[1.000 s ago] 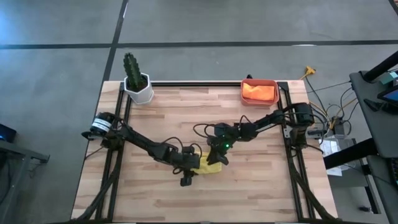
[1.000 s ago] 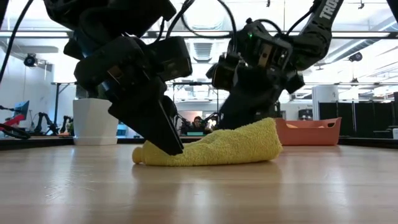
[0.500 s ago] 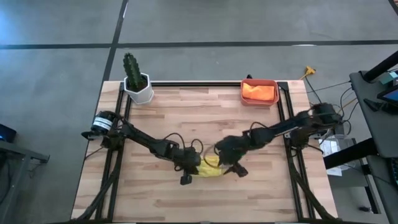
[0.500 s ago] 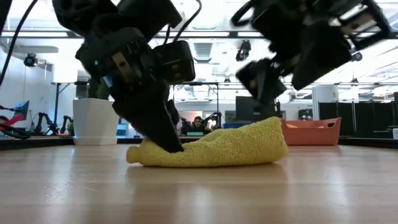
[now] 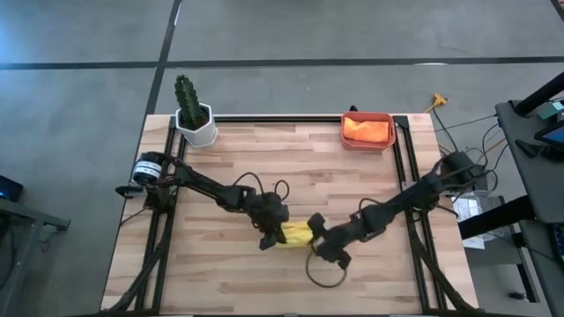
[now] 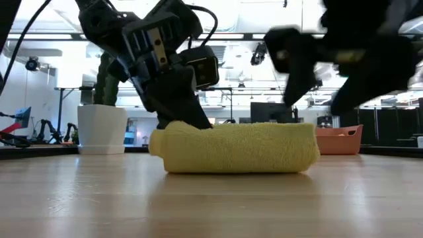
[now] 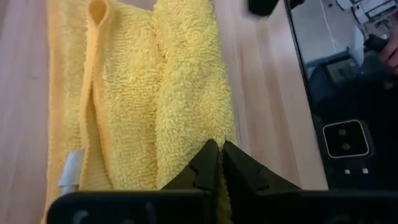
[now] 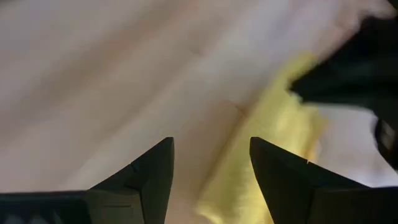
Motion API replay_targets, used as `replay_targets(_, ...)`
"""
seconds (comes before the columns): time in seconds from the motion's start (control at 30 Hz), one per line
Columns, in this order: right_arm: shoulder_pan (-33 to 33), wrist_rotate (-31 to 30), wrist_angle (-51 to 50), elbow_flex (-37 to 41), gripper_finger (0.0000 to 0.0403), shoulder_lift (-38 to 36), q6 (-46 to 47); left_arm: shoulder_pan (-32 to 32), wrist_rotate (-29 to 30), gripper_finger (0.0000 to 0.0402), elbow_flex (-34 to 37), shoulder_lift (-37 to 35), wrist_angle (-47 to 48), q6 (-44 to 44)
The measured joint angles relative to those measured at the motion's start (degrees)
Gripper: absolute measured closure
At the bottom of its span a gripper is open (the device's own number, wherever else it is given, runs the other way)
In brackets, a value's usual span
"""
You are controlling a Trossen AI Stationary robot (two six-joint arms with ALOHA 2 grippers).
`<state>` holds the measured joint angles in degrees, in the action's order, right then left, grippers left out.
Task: Roll microfiber towels into tight, uniform cylinder then place into a basket
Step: Roll the yellow towel
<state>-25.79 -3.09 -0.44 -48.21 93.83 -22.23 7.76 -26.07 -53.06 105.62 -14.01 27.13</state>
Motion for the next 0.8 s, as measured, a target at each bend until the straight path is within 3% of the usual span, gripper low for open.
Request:
replay_targets(0.23, -0.09, -11.16, 4.37, 0.02, 0.0198, 5.01, 7.69, -0.64, -0.87, 0.0401, 0.02, 0.00, -0.04, 1.24)
replay_targets(0.43, -0.05, -11.63, 6.91, 0.02, 0.0204, 5.59, 8.81, -0.64, -1.09, 0.0401, 0.11, 0.00, -0.06, 2.58)
replay_targets(0.8, 0.83, -11.55, 8.44, 0.00, 0.0252, 7.08, 10.20, -0.88, -0.50, 0.0401, 0.15, 0.00, -0.74, 4.07)
